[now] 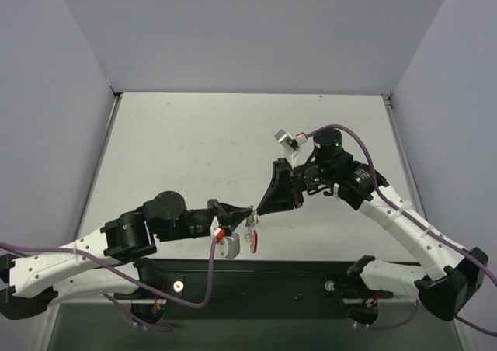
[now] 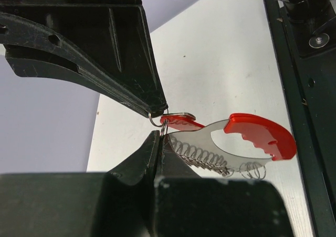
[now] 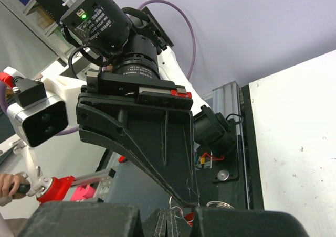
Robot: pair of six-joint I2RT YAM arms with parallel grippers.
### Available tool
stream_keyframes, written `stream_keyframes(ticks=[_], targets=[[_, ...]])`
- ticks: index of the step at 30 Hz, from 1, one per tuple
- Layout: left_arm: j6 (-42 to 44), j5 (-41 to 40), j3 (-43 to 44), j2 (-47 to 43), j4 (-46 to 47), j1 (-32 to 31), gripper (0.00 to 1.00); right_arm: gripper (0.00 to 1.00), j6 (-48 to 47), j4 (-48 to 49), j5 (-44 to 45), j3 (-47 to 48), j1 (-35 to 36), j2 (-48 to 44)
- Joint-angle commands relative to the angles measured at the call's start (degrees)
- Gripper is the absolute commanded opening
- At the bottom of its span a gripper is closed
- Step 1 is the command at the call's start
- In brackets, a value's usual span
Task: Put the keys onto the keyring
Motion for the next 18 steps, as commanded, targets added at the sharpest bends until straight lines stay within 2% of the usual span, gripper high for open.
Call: stream_keyframes(ticks=[1, 14, 18], targets=[[1.05, -6.16, 0.13, -0.57, 4.08, 0.45, 0.00, 0.00, 0.81, 2.07, -4.80, 0.09, 0.91, -0.77], [2.45, -10.64, 0.22, 1.19, 3.46, 0.01, 0.00, 0.00, 2.22, 3.83, -4.97, 0.18, 0.91, -0.24], [3.33, -12.22, 0.65, 1.63, 3.02, -0.16, 0.00, 0.00, 5.02, 7.52, -5.76, -0.26, 0.83, -0.07]])
